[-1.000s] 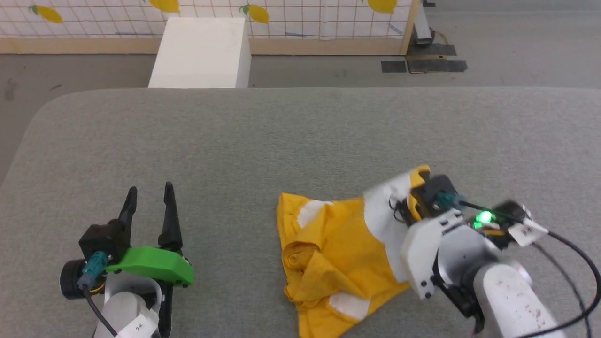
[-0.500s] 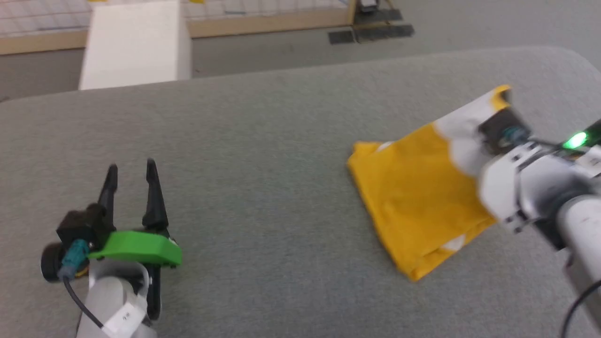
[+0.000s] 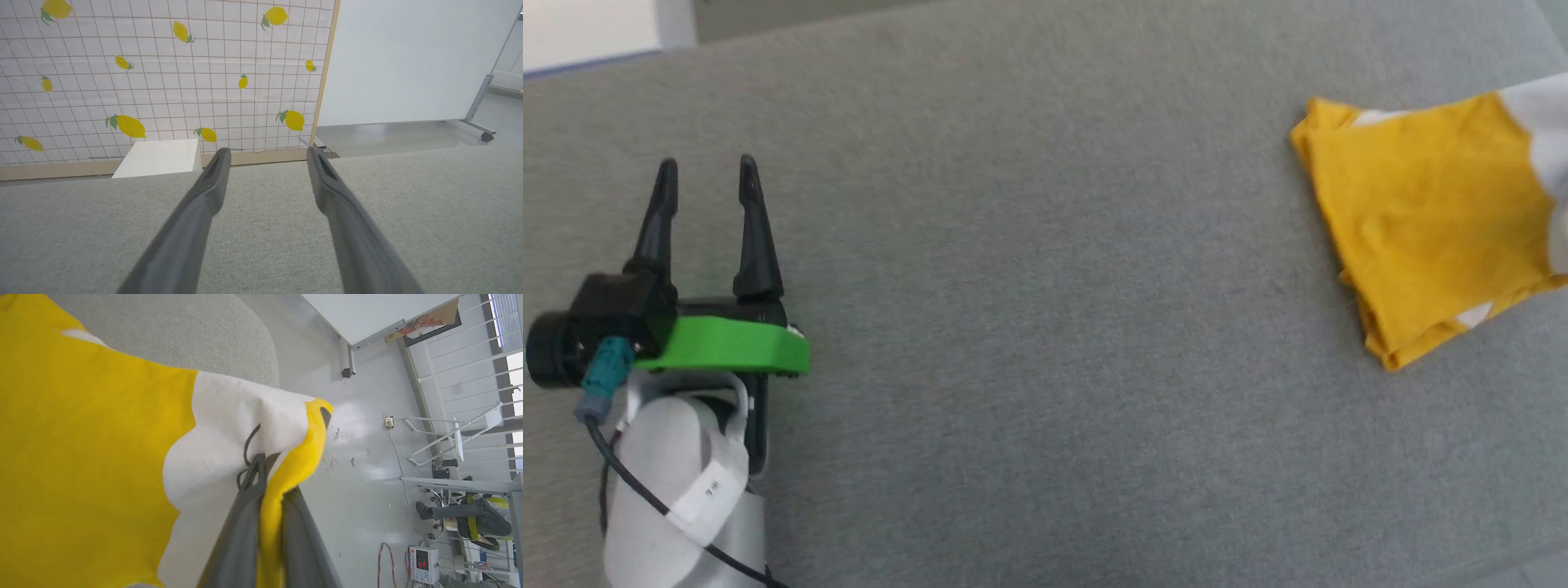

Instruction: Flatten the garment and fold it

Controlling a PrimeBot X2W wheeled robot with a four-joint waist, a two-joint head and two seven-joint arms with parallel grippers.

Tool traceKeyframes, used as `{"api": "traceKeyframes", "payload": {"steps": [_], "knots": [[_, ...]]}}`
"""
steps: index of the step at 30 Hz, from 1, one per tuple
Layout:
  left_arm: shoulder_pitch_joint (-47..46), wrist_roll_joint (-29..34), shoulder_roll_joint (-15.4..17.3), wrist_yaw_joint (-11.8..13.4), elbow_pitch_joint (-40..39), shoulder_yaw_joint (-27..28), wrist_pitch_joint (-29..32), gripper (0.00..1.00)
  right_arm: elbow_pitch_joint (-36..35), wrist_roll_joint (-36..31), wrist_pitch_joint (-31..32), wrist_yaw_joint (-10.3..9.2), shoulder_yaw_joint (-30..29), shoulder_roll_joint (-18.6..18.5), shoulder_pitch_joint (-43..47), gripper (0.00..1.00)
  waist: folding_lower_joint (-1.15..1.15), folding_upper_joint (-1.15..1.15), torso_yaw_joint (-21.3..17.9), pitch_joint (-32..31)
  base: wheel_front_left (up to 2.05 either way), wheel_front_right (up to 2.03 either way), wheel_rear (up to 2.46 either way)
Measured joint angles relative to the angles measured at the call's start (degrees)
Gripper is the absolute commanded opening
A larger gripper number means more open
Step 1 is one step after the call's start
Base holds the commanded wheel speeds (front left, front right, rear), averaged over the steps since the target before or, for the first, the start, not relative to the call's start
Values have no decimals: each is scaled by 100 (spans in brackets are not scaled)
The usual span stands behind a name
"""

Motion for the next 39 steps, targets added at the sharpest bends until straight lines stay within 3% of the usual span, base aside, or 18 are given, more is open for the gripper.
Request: {"api": "traceKeyframes", "payload": {"steps": [7,14,15,16,17,24,30,39], "knots": [[-163,36,187,-1,-246,-42,205,100,716,-399,-683,0,-734,271,-436,0,0,0,-237,588,0,0,0],[-237,41,241,1,-425,-147,305,100,1379,-824,-1212,0,-1359,501,-901,0,0,0,-232,1000,0,0,0],[-237,40,241,4,-422,-152,304,100,1430,-868,-1267,0,-1419,523,-917,37,0,0,-211,996,0,0,0],[-235,37,240,19,-410,-151,303,100,1478,-903,-1304,0,-1473,546,-927,91,0,0,-197,981,0,0,0],[-231,34,237,33,-383,-151,302,100,1522,-957,-1345,0,-1555,572,-939,100,0,0,-179,952,0,0,0],[-52,-74,82,59,16,-189,126,100,1510,-1058,-1884,-1,-1917,673,-885,100,0,0,-75,545,0,0,0],[336,-171,-54,100,497,-213,-9,100,1203,-609,-2276,-1,-1936,894,-336,100,-1,0,59,-73,0,0,0],[706,-366,-182,105,845,-345,-69,100,-214,379,-2763,-1,-1763,1622,1031,100,-1,0,380,-1104,0,0,0]]}}
